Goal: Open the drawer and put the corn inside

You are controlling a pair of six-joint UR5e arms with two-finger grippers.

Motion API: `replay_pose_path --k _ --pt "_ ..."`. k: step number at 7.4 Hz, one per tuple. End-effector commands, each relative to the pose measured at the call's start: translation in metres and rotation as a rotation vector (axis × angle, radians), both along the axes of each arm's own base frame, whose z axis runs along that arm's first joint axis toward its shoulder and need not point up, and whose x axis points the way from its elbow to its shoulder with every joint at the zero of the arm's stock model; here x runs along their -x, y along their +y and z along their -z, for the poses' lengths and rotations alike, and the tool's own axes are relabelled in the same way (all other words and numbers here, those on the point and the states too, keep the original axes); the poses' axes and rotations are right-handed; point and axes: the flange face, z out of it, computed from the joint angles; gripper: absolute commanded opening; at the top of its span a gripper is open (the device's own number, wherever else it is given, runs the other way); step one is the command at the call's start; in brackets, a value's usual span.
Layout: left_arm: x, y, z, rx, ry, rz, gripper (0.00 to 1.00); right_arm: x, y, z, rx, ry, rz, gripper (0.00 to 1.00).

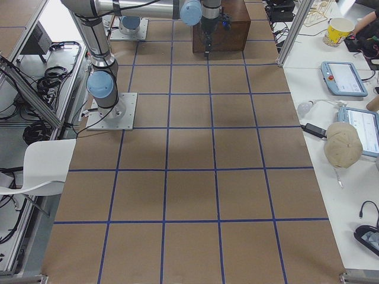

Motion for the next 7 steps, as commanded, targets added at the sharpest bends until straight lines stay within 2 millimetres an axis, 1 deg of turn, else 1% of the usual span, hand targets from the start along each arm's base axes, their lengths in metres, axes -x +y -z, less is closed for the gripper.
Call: replay_pose_path --k 1,2,3,4,5,6,7 --pt "0.068 0.020 -0.044 0.039 -0.076 0.096 1.00 0.000 0.000 0.000 -0.001 0.000 0.000 1.00" --pt "0.095 0.035 -0.063 0.035 -0.135 0.145 1.00 0.000 0.000 0.000 0.000 -0.002 0.000 1.00" --pt "0.117 0.050 -0.079 0.044 -0.146 0.175 1.00 0.000 0.000 0.000 0.000 -0.003 0.000 1.00" --pt "0.134 0.062 -0.093 0.065 -0.143 0.141 1.00 0.000 0.000 0.000 0.000 -0.002 0.000 1.00" --pt "0.166 0.079 -0.111 0.103 -0.139 0.122 1.00 0.000 0.000 0.000 0.000 -0.002 0.000 1.00" --pt "0.201 0.093 -0.112 0.103 -0.141 0.155 1.00 0.000 0.000 0.000 0.000 -0.002 0.000 1.00" --pt "0.227 0.094 -0.102 0.087 -0.131 0.118 1.00 0.000 0.000 0.001 -0.001 -0.003 0.000 1.00"
